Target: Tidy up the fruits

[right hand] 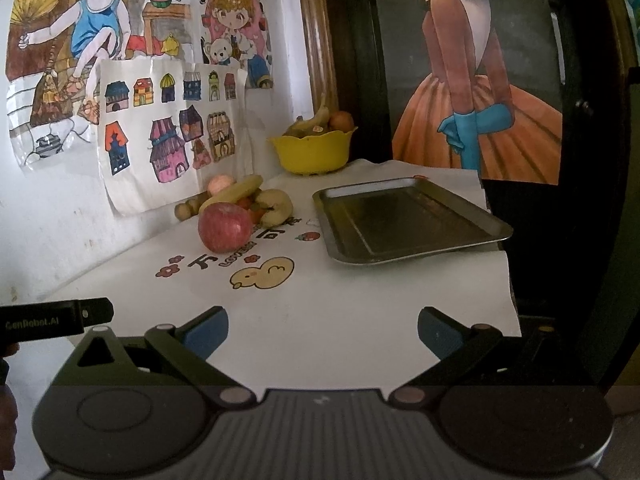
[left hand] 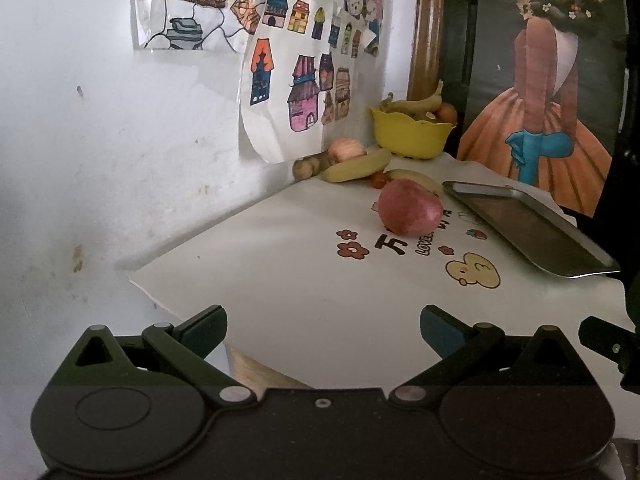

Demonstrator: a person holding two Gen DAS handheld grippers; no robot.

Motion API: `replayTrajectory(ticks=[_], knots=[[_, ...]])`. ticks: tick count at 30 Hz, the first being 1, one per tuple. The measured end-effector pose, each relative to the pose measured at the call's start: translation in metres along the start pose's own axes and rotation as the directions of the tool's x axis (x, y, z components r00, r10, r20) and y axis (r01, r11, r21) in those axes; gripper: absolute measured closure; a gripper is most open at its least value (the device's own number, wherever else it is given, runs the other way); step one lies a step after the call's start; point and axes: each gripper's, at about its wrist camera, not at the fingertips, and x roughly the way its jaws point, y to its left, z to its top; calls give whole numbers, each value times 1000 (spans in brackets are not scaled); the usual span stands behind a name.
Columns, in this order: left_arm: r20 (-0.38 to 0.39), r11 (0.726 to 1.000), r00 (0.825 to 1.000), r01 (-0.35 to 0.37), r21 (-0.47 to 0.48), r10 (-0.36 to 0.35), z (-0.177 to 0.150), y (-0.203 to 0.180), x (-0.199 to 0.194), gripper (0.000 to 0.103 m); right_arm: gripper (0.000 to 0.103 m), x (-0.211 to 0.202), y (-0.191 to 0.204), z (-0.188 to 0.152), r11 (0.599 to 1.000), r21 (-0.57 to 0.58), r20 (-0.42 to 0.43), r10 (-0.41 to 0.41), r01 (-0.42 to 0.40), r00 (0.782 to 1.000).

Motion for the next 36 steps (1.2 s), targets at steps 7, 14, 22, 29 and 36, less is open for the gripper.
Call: replayTrajectory(ticks=[7,14,22,29,36], knots=[[-6,1000,1000,-11,2,11,11,4,11,1,0,11,-1,8,1000,-13,-12,19,-19,1000],[-10,1000,1000,-15,0,15,26,7,26,1,0,26,-1,23,998,-18,-17,66,-67,998],[-17,1000,1000,-26,10,26,45,14,46,1,0,46,4,39,992,-76,-30,95,-97,995],[-15,1000,1000,-27,13,27,65,19,64,1,0,64,15,54,973,-178,-16,147,-147,989],[-4,1000,1000,5,12,-5,83,17,80,1,0,82,24,63,954,-227,-32,191,-194,981]])
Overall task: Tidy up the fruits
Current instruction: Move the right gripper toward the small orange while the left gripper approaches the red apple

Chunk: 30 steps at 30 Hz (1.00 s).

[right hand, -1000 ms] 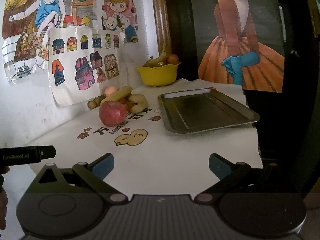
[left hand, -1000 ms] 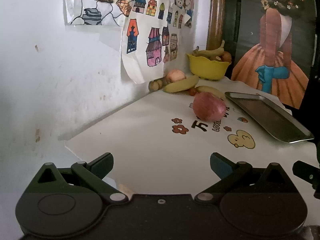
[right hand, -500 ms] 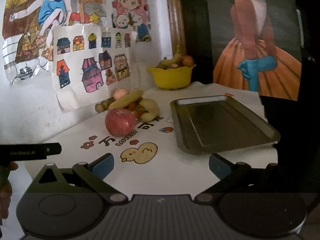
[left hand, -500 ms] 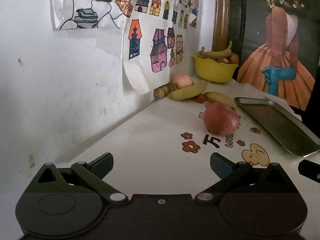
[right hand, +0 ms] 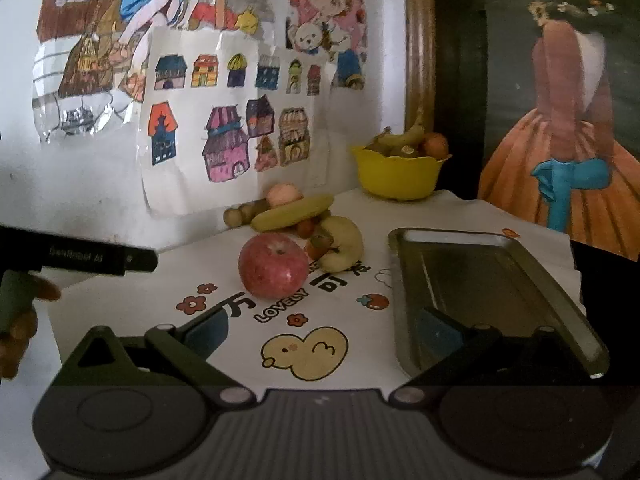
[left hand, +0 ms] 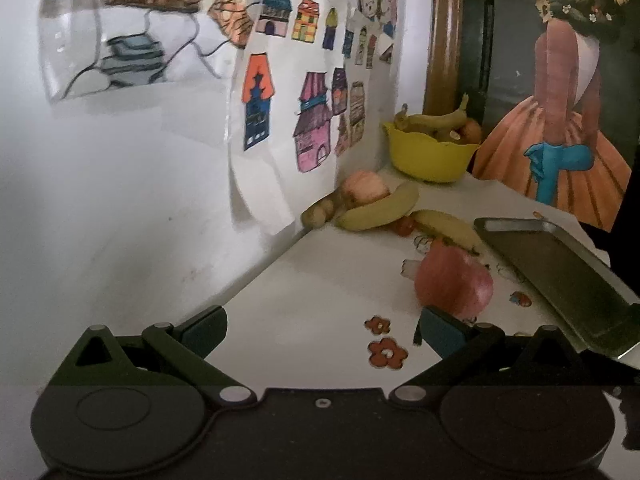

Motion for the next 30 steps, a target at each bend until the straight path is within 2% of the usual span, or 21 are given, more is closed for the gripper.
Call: replayTrajectory(ticks=[6,14,20,25,30], knots=[[6,998,999,46,37,-46,7,-13,14,1,0,11,-16,11,1000,-2,-10,-20,20,1000],[-7,983,990,141,121,-141,5,-43,30,1,0,29,-37,29,997,-75,-14,-35,34,999],[-24,963,983,183,196,-182,6,-68,42,1,0,51,-52,48,994,-105,-18,20,-21,1000],[-44,958,980,198,207,-193,7,-78,55,1,0,72,-58,65,987,-147,-7,61,-61,998],[-61,958,980,197,209,-188,10,-83,68,1,0,101,-59,78,970,-183,-41,154,-159,987]])
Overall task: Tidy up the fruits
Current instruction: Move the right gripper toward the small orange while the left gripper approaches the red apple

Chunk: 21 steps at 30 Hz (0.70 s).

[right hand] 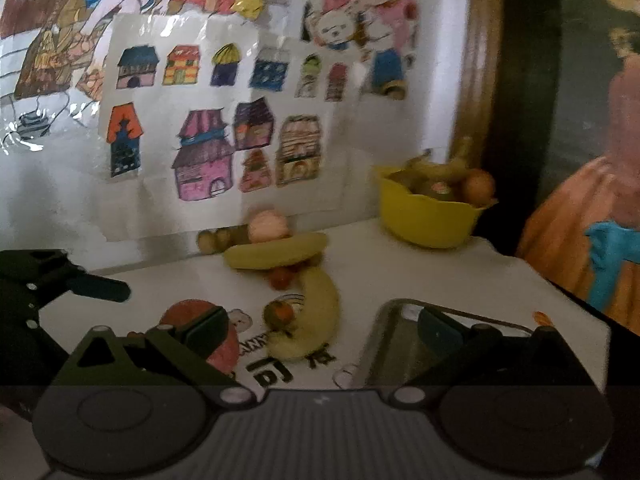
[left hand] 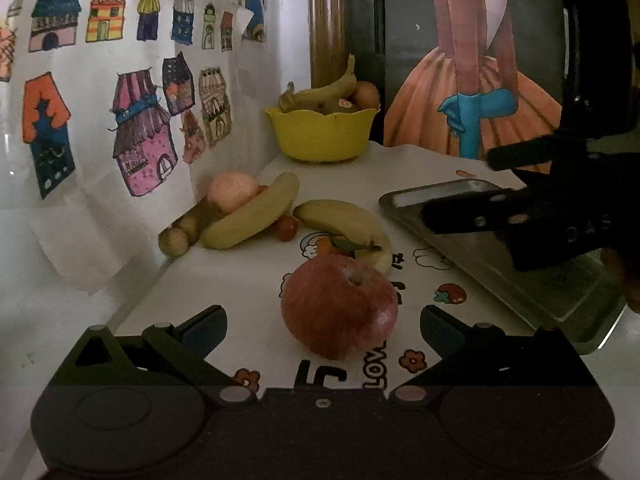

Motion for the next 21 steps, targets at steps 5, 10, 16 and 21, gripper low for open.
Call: replayTrajectory(ticks=[5,10,16,21], knots=[[-21,1000,1000,2,-16,-2,1,3,10,1,7,29,-1,9,995,-38,-21,90,-91,996],[-30,999,999,15,-37,-16,2,4,16,2,13,54,-2,17,988,-18,-28,152,-153,988],[-42,998,999,23,-64,-26,2,8,22,6,23,79,10,21,972,-36,-77,230,-234,970],[-42,996,998,39,-86,-43,1,11,24,11,38,93,22,19,967,-64,-114,239,-248,964]])
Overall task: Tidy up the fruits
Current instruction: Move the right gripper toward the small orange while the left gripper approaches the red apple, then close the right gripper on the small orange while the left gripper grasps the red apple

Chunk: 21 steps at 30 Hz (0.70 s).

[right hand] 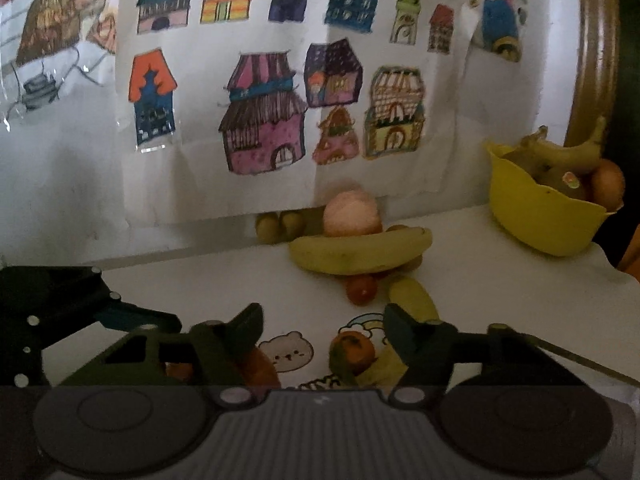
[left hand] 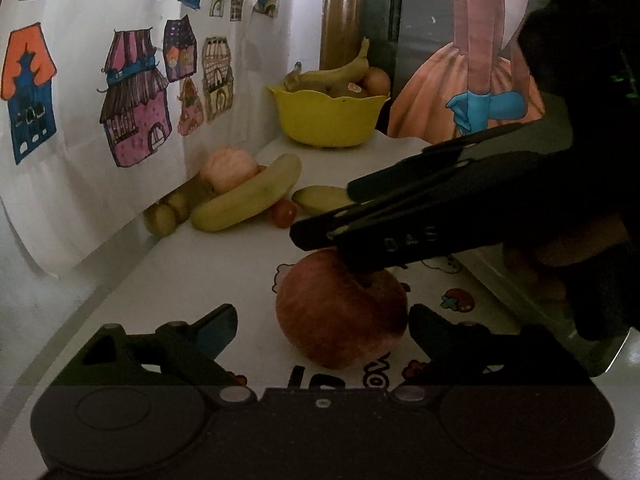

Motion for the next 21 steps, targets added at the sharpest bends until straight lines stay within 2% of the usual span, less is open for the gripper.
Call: replayTrajectory(ticks=[5,15,21], knots=[[0,999,1000,28,-18,-28,0,0,1,19,47,14,-2,0,999,22,-18,-25,26,1000],[-10,999,999,48,-25,-48,0,-3,6,25,50,30,-10,10,995,68,-110,-62,70,992],[-12,997,999,53,-56,-53,0,0,9,28,50,34,-9,11,995,61,-121,-73,81,990]])
